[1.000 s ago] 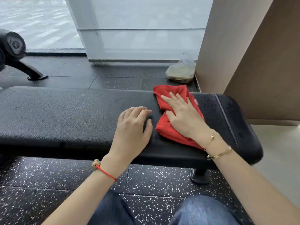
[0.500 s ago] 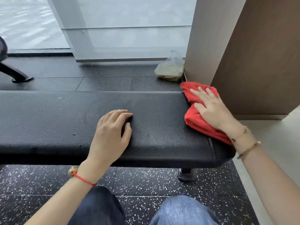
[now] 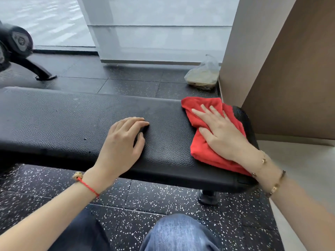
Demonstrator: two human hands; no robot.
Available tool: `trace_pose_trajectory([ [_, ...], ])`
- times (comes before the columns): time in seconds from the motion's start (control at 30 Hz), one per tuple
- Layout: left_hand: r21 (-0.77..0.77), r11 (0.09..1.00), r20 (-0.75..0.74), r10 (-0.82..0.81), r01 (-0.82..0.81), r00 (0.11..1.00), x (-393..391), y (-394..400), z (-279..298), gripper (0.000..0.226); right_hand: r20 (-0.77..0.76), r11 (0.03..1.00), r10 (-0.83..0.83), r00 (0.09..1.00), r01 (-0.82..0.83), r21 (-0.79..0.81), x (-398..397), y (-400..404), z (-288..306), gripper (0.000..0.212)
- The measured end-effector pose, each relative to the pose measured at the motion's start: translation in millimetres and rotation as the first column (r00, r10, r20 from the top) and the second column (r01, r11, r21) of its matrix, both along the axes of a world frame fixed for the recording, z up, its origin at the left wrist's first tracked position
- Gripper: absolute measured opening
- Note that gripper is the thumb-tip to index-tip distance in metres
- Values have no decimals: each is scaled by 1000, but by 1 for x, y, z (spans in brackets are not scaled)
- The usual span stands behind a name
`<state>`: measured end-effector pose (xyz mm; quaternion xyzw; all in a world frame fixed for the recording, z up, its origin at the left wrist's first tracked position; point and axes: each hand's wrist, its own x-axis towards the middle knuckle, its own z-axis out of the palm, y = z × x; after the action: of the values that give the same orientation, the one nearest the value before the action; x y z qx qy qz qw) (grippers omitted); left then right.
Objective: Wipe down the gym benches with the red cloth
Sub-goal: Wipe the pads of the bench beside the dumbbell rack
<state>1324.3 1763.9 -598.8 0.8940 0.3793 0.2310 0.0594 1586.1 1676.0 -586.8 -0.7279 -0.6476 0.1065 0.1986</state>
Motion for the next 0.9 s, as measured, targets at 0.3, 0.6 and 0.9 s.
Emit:
trace_pose_trajectory([
  [0.3,81,995,-37,62,-59,997,-41,16,17,35,21,982,186,982,-186,13,-66,59,0,56],
  [0.6,98,974,34,201,-203,979,-152,53,8,34,18,987,159,987,-159,18,-144,94,-2,55],
  [0.9,125,982,50,133,-138,990,-199,99,0,31,55,990,129,990,-132,47,-267,144,-3,55],
])
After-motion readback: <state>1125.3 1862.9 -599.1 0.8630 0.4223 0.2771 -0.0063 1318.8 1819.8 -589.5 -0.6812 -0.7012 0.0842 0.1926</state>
